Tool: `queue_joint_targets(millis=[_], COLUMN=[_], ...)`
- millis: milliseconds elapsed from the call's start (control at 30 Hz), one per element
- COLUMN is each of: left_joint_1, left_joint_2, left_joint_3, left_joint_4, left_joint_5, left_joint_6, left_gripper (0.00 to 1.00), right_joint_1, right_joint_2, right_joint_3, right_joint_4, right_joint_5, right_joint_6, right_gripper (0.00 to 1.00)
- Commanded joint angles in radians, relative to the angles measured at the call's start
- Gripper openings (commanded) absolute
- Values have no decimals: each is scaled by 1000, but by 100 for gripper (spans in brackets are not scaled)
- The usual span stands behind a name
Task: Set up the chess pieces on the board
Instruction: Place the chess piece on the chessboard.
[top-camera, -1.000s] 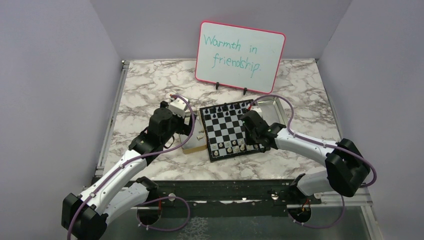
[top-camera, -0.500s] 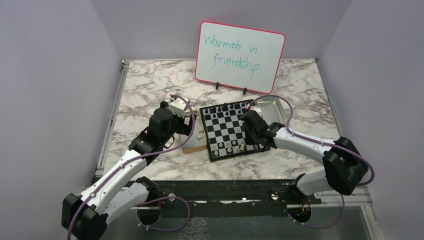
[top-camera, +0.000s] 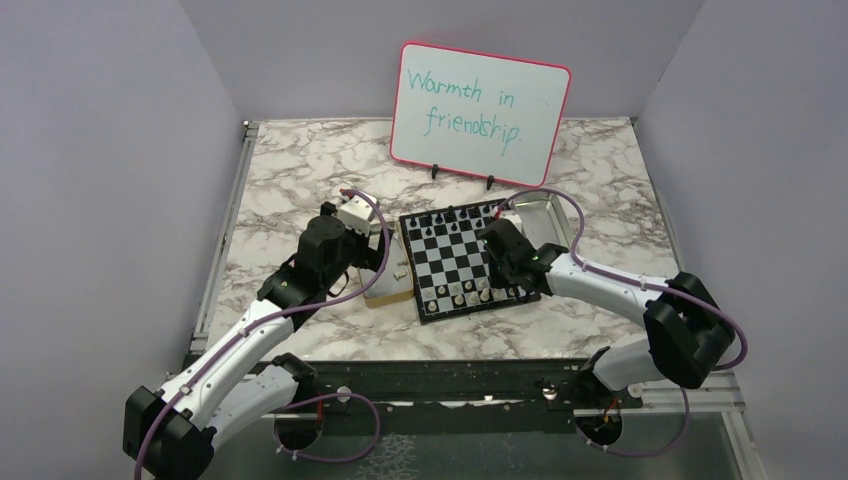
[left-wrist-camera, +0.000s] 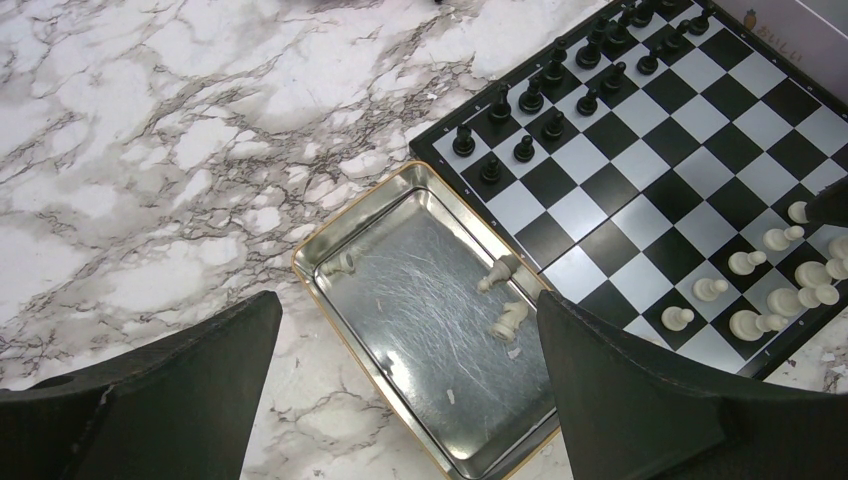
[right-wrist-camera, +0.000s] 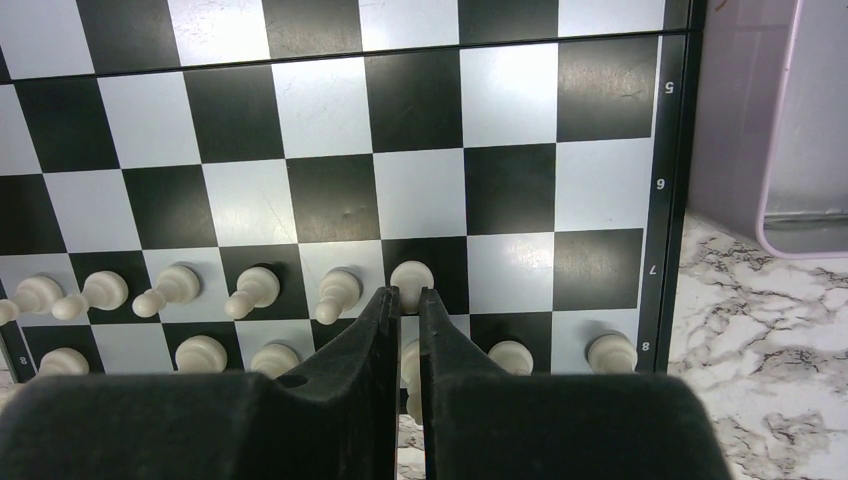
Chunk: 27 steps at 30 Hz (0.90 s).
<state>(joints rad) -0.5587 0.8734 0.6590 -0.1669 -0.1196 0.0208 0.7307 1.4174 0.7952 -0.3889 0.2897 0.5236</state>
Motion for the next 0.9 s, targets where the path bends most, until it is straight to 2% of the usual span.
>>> queue_joint_targets(millis=[0, 367, 633, 867], left_joint_1=[0, 0, 0, 0], left_joint_2=[-4, -2, -1, 10], left_joint_3=[-7, -7, -8, 0], left_joint_4=[3, 3, 3, -1], left_joint_5=[10, 12, 12, 11], left_joint_6=[8, 8, 10, 6], left_gripper=[99, 99, 99, 99], right_joint_1=[-8, -8, -8, -8], right_joint_2=[12, 14, 22, 13], right_joint_3=[30, 30, 36, 53], right_joint_4=[-16, -28, -14, -21], right_joint_5=[-9, -9, -20, -10], right_joint_6=[13, 14, 15, 7], right_gripper=[14, 14, 25, 29])
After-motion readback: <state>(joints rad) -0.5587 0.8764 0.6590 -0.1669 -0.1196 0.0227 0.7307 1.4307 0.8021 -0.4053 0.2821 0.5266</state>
